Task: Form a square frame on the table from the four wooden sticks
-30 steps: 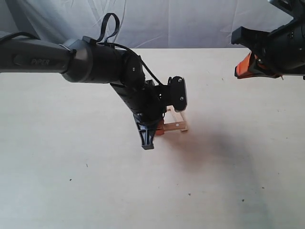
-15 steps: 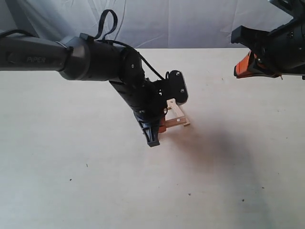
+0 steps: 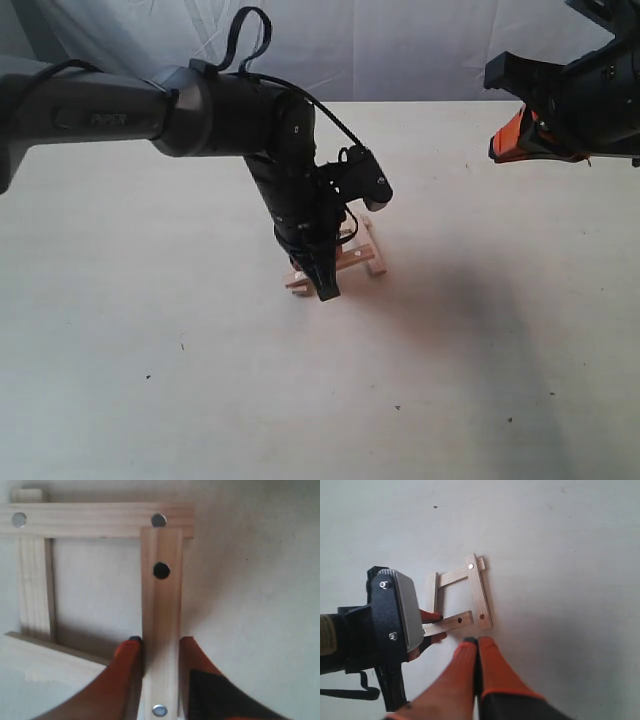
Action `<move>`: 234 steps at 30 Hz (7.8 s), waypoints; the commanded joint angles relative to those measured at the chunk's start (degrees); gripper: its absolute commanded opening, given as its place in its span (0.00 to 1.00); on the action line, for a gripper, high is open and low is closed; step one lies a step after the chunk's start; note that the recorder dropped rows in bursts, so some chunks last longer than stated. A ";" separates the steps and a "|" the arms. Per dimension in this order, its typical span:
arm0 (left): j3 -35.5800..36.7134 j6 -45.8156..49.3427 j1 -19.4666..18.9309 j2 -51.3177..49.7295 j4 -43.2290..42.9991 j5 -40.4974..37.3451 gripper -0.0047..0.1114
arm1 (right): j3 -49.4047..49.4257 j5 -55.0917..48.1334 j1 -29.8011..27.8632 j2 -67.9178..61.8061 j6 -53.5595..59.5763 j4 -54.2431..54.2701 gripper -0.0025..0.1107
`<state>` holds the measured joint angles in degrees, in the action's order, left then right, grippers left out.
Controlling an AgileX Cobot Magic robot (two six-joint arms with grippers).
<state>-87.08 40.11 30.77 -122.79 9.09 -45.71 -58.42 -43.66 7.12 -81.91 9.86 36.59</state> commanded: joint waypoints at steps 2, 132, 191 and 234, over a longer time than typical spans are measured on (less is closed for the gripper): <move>-0.15 -0.50 0.24 -2.92 -0.12 1.09 0.04 | -0.14 0.10 -0.39 0.44 0.58 0.33 0.02; 20.39 -14.36 -14.10 6.08 37.94 16.12 0.04 | -18.70 -1.03 15.20 -35.14 -0.73 -13.28 0.02; 29.00 -10.53 -11.08 16.87 26.26 17.75 0.04 | -39.41 -7.63 11.86 -43.88 -0.47 -12.97 0.02; 29.91 0.22 -8.94 8.82 39.55 20.80 0.04 | -53.87 -9.86 12.98 -57.64 -5.18 -16.70 0.02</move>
<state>-57.42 39.77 21.59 -112.56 47.97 -24.49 -112.00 -53.88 20.27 -139.67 4.88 20.15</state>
